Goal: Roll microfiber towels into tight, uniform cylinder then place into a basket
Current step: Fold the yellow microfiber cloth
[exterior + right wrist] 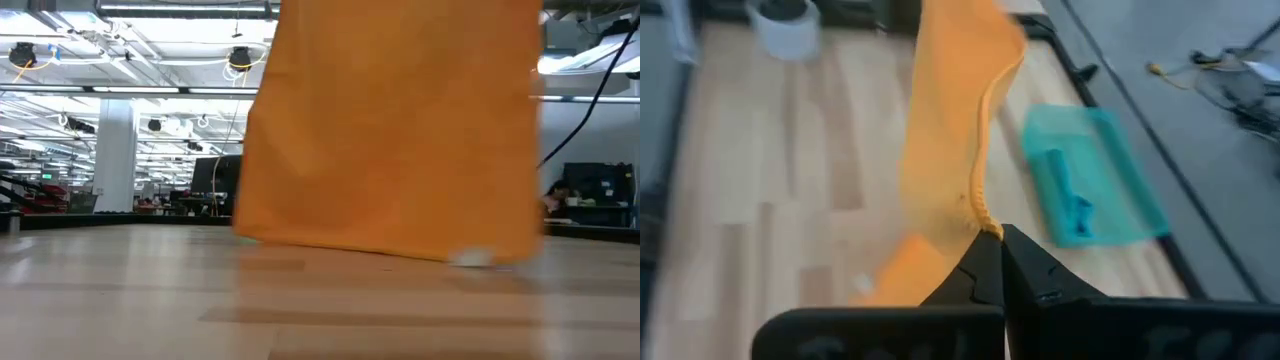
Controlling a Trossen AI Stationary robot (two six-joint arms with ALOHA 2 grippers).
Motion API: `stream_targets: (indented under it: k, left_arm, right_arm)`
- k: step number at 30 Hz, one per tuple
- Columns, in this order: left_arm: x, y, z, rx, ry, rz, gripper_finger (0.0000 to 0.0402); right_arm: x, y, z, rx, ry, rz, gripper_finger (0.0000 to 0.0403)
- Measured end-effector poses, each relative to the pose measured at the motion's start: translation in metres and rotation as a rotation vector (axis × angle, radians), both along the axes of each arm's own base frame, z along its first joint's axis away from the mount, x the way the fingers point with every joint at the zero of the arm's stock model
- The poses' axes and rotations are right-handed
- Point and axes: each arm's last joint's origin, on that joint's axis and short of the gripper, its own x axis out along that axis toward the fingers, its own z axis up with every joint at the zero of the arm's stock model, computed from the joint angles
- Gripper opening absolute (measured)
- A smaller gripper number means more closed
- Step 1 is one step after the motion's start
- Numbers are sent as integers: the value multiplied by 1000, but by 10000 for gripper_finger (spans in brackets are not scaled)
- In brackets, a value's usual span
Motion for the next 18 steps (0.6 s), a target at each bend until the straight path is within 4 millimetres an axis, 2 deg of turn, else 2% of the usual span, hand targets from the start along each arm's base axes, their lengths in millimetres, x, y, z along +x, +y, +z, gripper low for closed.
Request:
stream_targets:
  k: [4, 7, 15, 18]
  left_arm:
    - [-12, -9, 2, -378, 52, -37, 0]
    - [-21, -16, 5, -587, 68, -14, 0]
    - [-34, -38, 9, -882, 56, 50, 0]
    - [-38, -40, 14, -968, 55, 54, 0]
  right_arm:
    - [-6, 17, 3, 72, -57, 63, 7]
    - [-11, 29, 7, 140, -108, 108, 7]
    - [-22, 59, 20, 274, -236, 250, 7]
    - [-24, 65, 25, 297, -269, 286, 7]
